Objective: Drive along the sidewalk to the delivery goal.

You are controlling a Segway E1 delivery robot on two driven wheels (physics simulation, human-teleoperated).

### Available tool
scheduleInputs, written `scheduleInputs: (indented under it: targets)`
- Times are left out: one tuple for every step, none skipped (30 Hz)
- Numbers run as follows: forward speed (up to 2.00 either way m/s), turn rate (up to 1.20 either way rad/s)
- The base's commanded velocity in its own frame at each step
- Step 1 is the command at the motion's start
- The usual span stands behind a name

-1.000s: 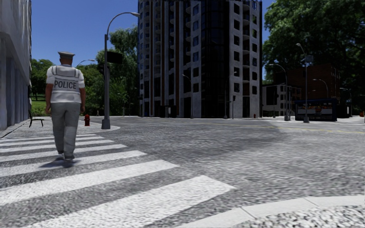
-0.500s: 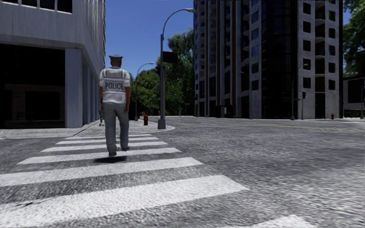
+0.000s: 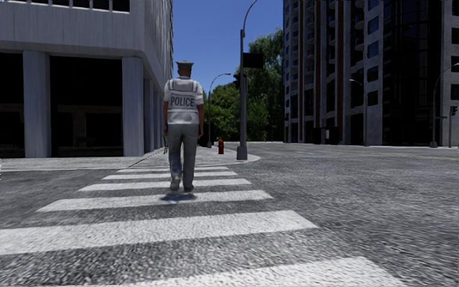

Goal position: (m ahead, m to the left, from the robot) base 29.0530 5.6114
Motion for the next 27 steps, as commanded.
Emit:
scheduleInputs:
  targets:
    - [2.0,0.7]
    - [2.0,0.7]
    - [2.0,0.7]
    - [2.0,0.7]
    - [2.0,0.7]
    - [2.0,0.7]
    - [2.0,0.7]
    - [2.0,0.7]
    - [2.0,0.7]
    - [2.0,0.7]
    - [2.0,0.7]
    - [2.0,0.7]
    - [2.0,0.7]
    - [2.0,0.7]
    - [2.0,0.7]
    - [2.0,0.7]
    - [2.0,0.7]
    - [2.0,0.7]
    - [2.0,0.7]
    - [2.0,0.7]
    - [2.0,0.7]
    - [2.0,0.7]
    - [2.0,0.7]
    - [2.0,0.54]
    - [2.0,0.3]
    - [2.0,0.0]
    - [2.0,0.0]
